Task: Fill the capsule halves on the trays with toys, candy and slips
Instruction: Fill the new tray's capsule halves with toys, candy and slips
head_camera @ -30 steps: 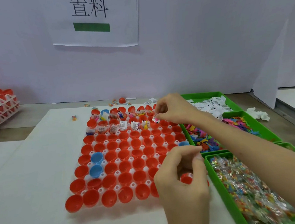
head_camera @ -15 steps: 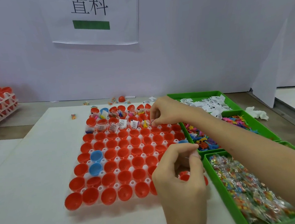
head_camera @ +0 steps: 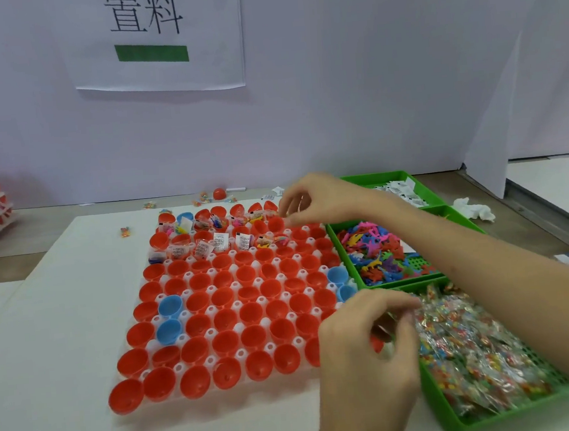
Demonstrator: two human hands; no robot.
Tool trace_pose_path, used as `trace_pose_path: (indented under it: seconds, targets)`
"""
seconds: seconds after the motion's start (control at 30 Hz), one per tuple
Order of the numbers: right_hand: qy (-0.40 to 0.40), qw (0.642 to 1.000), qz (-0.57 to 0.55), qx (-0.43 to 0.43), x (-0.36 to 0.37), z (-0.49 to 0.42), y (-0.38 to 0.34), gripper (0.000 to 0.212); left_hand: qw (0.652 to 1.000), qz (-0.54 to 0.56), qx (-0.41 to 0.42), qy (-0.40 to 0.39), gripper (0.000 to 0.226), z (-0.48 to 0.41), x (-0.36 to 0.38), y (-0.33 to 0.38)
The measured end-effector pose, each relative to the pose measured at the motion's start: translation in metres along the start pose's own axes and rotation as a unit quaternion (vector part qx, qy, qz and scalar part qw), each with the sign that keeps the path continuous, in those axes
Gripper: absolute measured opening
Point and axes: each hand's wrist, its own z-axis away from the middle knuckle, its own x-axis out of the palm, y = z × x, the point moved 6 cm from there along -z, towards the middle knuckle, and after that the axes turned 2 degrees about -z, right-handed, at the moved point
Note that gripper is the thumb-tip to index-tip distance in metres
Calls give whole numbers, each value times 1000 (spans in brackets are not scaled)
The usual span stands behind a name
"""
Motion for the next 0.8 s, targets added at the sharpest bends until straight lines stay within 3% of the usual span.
trace_pose_path:
  seconds: [0.17,0.27,0.37,0.47,0.8]
  targets:
    - [120,991,11,63,-41,10,41,16,959,-147,156,-187,23,19,41,10]
    - [145,979,37,140,-49,20,82,21,930,-190,183,-255,25,31,58,7]
    - [112,971,63,204,-40,30,119,24,906,-233,174,-308,24,37,70,1]
    - [83,966,57,238,-26,35,138,29,909,-236,165,-302,19,35,70,-1]
    - [209,949,51,229,-41,39,147,16,951,-125,101,-265,18,23,60,-5]
